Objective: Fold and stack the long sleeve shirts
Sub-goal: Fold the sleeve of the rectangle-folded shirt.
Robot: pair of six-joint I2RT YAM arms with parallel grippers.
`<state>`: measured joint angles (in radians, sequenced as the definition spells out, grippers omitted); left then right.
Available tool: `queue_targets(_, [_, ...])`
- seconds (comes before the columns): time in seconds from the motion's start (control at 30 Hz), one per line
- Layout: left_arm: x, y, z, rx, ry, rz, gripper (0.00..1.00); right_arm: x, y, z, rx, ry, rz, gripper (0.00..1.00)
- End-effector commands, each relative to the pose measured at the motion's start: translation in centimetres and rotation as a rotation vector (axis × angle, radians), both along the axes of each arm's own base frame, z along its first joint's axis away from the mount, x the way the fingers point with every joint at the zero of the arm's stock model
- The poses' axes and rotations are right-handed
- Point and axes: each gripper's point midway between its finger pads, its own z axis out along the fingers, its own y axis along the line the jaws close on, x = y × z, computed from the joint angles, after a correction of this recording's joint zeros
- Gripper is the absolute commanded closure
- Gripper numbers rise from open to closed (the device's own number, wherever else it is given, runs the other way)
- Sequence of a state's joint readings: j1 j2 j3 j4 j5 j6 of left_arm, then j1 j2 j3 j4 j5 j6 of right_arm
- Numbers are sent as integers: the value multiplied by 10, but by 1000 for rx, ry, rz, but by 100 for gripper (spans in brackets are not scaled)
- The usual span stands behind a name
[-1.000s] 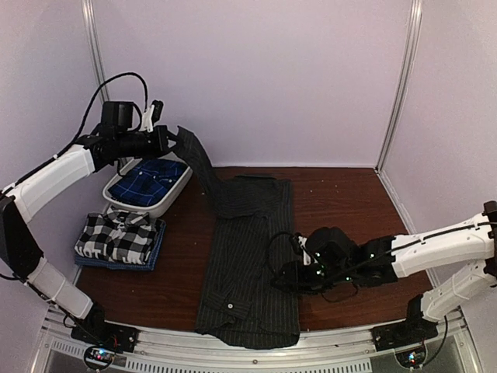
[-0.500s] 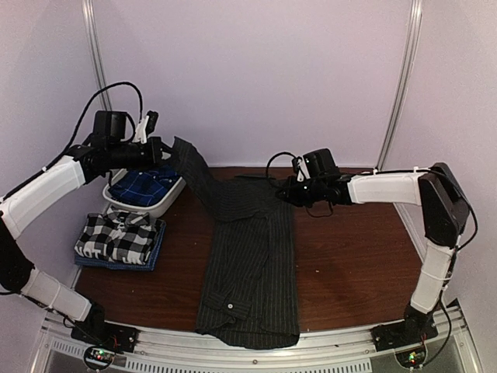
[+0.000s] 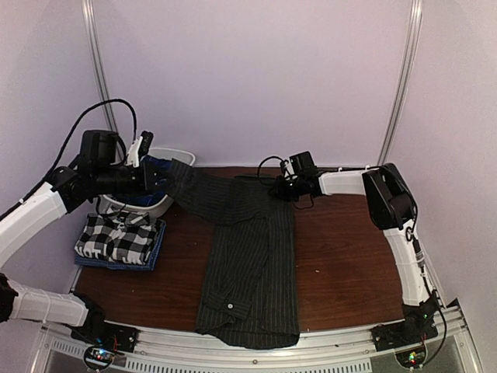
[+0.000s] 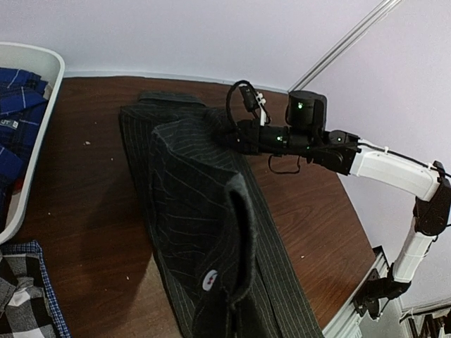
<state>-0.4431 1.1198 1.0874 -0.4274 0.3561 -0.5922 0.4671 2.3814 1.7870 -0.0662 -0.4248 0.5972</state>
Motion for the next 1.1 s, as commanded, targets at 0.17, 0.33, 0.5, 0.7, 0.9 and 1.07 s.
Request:
queue_targets(0.17, [-12,-50,6,-18,-45,-151,100,11,3,-8,0,12,45,84])
queue_targets(0.33, [-27,-115,-21,35,-14,-368,100,8,-4,38,11,-48,49,77])
queue_targets(0.5, [-49,-160,-72,77,91,-556,100,-2,-32,88,-16,-110,-3,69])
queue_targets(0.7, [-91,-192,-135,157,240,-740,100,-41,-62,107,-27,-130,-34,65])
queue_targets(0.9, [-123,-212,-168,203,310,-860,100,-79,-77,116,-16,-134,-34,64])
queue_targets(1.07, [-136,-218,-178,218,336,-907,100,-103,-83,113,-19,-123,-22,64])
